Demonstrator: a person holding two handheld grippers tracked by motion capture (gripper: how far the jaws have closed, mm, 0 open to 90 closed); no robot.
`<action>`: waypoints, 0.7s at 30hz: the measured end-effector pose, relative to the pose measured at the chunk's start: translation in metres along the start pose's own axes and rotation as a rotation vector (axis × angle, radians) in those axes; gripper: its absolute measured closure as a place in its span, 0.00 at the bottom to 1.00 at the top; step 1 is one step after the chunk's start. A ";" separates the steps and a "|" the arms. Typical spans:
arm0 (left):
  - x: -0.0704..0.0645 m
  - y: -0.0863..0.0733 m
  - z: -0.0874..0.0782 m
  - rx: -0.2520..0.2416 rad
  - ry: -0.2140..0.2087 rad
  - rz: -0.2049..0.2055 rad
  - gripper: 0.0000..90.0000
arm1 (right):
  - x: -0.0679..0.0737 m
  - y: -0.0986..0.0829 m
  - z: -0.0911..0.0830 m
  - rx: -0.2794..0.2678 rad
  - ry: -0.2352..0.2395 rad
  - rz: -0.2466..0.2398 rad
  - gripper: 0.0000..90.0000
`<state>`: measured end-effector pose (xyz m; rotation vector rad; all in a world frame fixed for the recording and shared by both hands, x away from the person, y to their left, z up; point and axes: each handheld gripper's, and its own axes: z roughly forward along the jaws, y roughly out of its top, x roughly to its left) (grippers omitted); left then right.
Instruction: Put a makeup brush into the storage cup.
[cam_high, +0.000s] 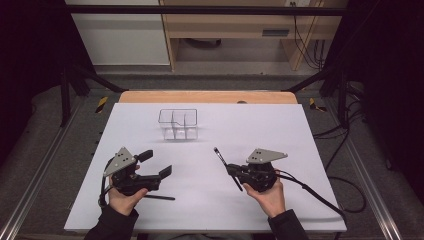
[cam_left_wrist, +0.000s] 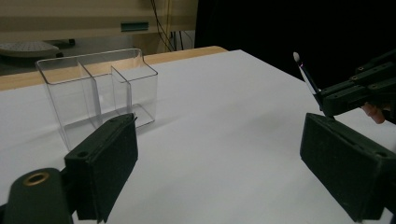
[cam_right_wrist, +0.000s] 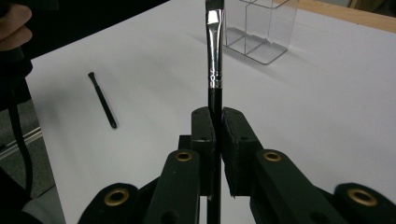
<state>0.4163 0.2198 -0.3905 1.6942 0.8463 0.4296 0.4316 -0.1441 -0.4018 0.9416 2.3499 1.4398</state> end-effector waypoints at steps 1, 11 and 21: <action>-0.001 0.000 0.001 -0.005 -0.001 -0.004 0.12 | 0.000 0.000 0.000 -0.007 0.000 0.005 0.93; -0.012 0.006 0.013 -0.014 -0.017 -0.002 0.12 | 0.002 0.000 0.001 -0.035 0.017 0.011 0.93; -0.024 0.017 0.030 -0.036 -0.050 -0.024 0.12 | 0.003 0.003 -0.004 -0.094 0.034 0.023 0.93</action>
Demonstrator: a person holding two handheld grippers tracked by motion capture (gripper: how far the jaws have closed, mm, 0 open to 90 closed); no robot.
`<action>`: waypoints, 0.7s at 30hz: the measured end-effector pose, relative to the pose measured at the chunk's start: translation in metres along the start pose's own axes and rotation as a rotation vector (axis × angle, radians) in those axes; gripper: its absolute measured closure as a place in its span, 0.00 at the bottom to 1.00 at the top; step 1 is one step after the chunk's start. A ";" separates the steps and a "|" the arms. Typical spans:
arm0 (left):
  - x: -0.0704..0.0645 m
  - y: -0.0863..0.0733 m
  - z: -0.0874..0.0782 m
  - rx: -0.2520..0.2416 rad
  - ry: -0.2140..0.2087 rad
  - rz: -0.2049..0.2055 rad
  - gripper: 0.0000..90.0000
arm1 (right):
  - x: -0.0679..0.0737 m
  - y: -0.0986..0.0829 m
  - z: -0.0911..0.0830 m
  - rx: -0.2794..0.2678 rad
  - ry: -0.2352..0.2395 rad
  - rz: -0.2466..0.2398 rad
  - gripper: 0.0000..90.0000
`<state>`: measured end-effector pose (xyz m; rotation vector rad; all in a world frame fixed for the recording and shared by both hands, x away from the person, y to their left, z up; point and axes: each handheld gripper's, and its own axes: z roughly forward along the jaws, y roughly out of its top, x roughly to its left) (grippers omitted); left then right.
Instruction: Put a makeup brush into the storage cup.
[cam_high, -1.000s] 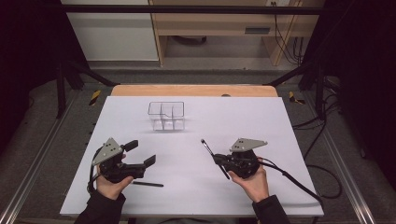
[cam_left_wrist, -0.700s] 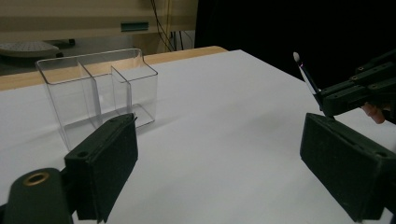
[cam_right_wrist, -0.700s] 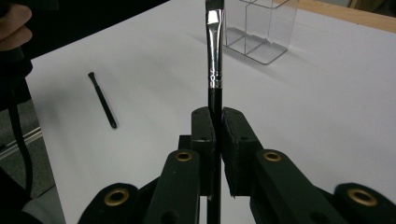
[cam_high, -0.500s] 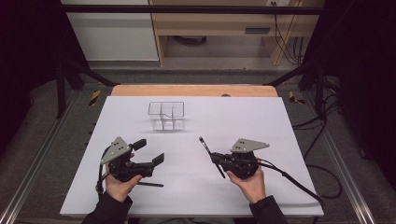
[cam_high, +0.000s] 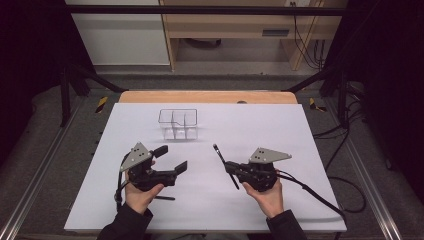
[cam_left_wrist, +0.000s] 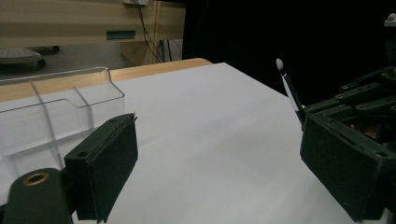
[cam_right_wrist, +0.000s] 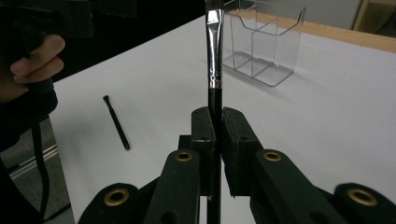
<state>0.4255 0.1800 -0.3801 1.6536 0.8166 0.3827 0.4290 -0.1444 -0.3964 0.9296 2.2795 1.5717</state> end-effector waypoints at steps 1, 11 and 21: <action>-0.001 0.001 0.002 -0.003 -0.004 -0.001 0.12 | 0.000 0.001 0.000 -0.005 0.002 0.002 0.93; -0.010 0.007 0.019 -0.026 -0.035 -0.023 0.12 | 0.002 -0.001 0.000 -0.030 0.007 0.003 0.93; -0.016 0.003 0.027 -0.026 -0.039 -0.039 0.12 | 0.004 -0.005 0.005 -0.036 0.011 -0.001 0.93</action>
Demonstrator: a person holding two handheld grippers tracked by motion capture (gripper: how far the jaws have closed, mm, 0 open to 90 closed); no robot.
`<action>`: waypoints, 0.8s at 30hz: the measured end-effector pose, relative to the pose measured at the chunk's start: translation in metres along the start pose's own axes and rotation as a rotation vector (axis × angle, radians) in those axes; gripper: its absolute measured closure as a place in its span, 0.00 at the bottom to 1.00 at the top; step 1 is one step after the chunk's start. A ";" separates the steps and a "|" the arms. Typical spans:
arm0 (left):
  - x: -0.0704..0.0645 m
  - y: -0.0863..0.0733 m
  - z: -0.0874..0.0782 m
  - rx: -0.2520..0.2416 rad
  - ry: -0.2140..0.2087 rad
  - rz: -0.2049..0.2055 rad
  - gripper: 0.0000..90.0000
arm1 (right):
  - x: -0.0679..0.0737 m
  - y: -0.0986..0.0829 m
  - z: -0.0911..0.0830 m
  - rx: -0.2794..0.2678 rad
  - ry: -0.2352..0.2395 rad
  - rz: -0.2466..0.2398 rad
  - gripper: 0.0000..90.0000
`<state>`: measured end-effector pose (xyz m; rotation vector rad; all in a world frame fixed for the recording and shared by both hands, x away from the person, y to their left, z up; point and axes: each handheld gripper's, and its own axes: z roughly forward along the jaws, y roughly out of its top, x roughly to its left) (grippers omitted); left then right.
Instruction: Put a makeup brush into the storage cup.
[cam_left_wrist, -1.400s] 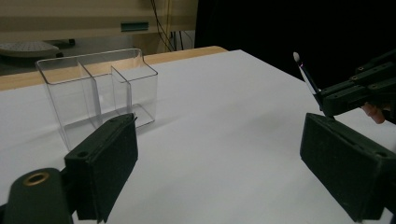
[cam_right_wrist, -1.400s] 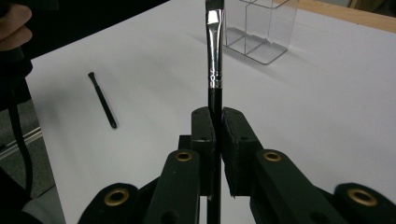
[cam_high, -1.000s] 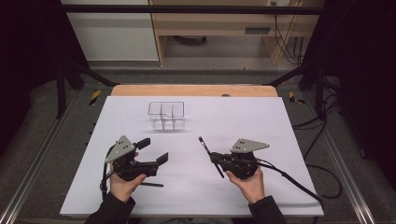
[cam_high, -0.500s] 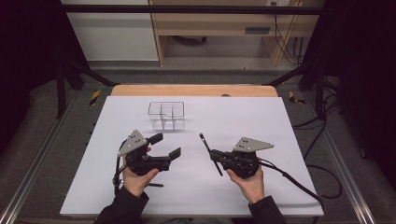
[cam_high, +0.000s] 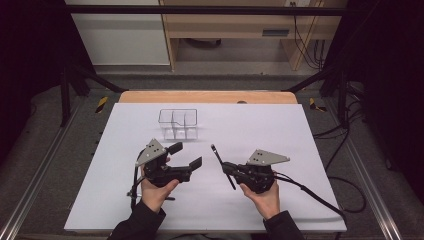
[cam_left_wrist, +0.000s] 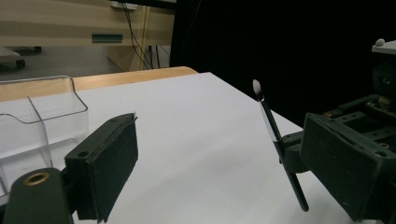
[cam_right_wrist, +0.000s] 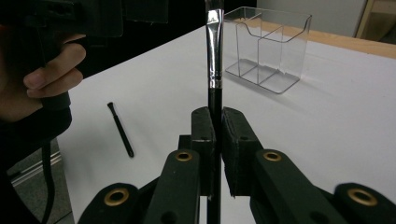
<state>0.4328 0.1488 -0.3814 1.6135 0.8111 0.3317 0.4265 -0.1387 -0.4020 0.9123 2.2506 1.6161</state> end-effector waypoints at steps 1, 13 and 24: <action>-0.001 0.000 0.001 -0.001 -0.004 -0.003 0.12 | 0.001 0.000 0.000 -0.004 0.001 -0.003 0.93; -0.009 -0.003 0.011 0.019 -0.036 -0.012 0.13 | 0.003 -0.002 0.002 -0.022 0.002 0.003 0.93; -0.018 -0.001 0.024 0.011 -0.077 -0.047 0.17 | 0.005 -0.002 0.000 -0.042 0.006 0.005 0.93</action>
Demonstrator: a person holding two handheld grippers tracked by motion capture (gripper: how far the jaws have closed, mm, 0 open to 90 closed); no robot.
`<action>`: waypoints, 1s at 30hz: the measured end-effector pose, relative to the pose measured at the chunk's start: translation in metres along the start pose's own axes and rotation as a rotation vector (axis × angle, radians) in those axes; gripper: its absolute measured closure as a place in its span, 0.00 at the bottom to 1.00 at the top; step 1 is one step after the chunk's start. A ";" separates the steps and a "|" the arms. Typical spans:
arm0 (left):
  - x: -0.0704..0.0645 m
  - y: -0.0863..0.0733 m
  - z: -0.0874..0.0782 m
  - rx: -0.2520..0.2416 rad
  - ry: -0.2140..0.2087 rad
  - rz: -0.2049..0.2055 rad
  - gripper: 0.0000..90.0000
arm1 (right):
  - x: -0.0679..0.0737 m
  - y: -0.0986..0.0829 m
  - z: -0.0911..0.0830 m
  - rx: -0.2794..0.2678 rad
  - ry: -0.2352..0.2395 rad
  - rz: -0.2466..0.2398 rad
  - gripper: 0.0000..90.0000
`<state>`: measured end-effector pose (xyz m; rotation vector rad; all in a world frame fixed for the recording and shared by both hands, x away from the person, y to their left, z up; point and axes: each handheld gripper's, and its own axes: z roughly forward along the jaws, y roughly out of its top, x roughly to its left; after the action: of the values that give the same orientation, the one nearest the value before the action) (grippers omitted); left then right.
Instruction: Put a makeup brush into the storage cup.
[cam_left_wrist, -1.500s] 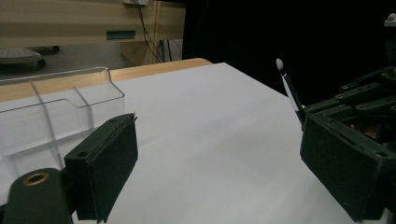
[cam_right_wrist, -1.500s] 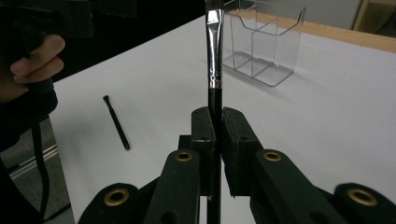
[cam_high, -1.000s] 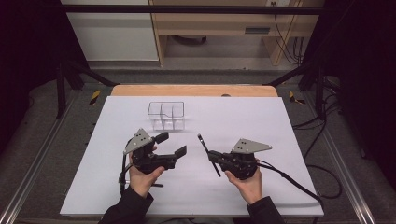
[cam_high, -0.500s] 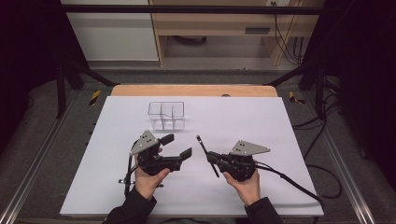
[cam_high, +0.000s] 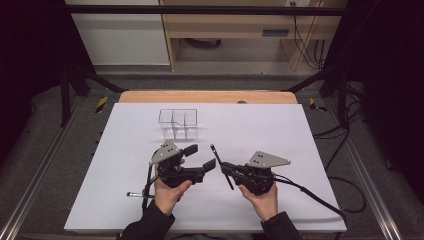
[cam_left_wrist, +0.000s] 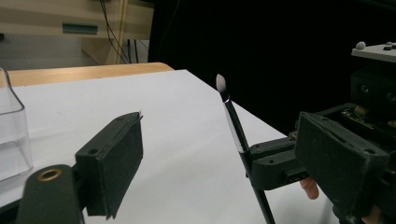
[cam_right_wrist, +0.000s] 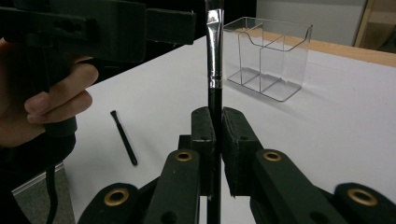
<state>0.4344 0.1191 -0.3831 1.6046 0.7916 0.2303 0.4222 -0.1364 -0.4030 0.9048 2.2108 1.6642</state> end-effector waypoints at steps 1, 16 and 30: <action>0.000 0.000 0.001 0.002 -0.001 -0.007 0.17 | 0.000 0.000 0.000 0.000 0.000 0.000 0.93; -0.003 -0.006 0.013 0.001 -0.041 -0.031 0.38 | 0.002 -0.001 0.001 -0.021 0.008 0.003 0.93; 0.000 -0.009 0.014 0.004 -0.067 -0.086 0.59 | 0.003 -0.004 0.004 -0.020 0.021 0.004 0.93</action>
<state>0.4388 0.1073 -0.3948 1.5705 0.8072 0.1125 0.4205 -0.1318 -0.4073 0.8916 2.2030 1.7022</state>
